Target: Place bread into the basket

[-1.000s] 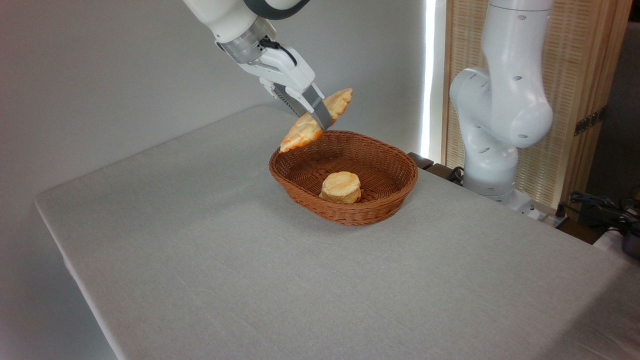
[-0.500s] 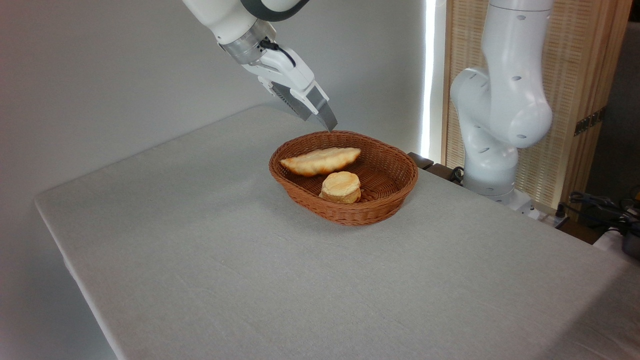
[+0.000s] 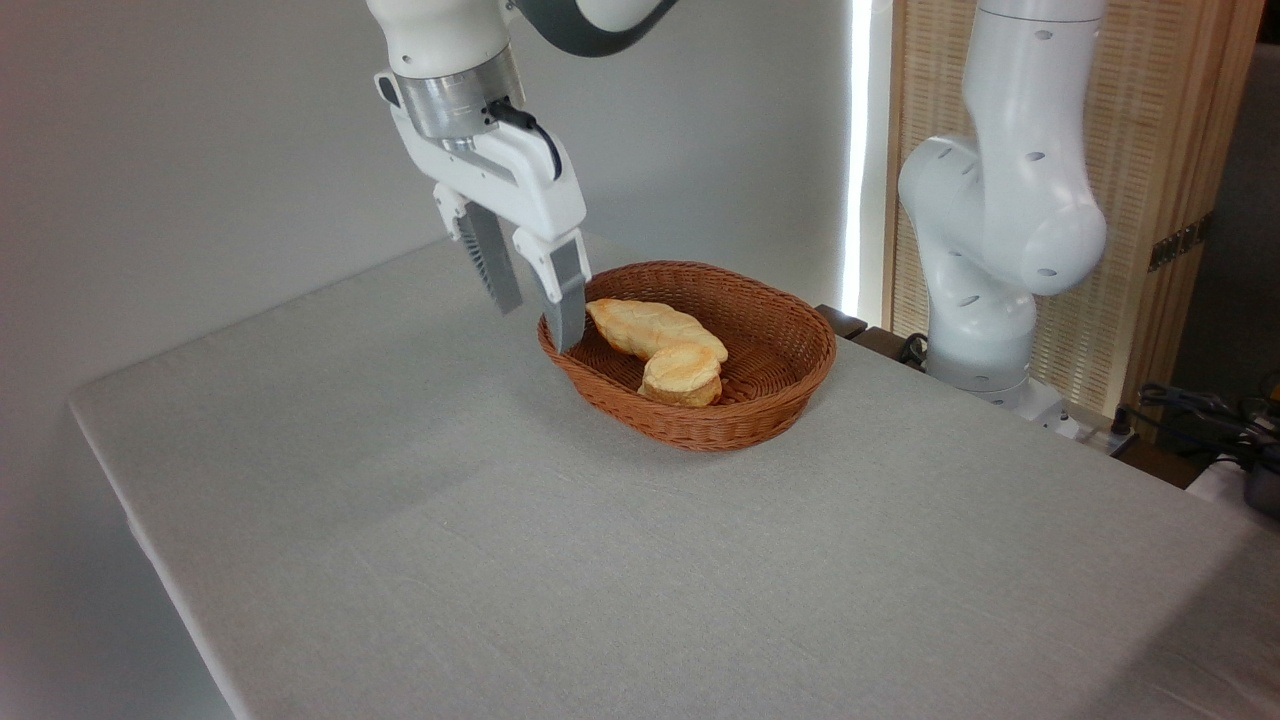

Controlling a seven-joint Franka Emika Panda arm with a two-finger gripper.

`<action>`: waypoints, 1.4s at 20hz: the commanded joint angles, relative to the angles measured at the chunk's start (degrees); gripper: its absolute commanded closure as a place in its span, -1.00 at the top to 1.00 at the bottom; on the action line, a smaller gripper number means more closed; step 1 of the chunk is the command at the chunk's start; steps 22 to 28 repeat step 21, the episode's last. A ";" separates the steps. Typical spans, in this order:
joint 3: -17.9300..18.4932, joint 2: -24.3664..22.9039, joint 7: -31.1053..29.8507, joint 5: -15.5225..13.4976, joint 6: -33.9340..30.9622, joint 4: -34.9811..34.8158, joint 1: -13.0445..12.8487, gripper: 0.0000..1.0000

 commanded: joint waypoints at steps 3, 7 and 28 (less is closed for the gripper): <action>6.37 0.83 5.79 1.98 10.02 0.21 -0.30 1.00; 10.15 2.24 12.61 2.07 13.11 0.21 -0.30 1.00; 10.86 3.21 3.95 1.98 13.12 1.18 -0.30 1.00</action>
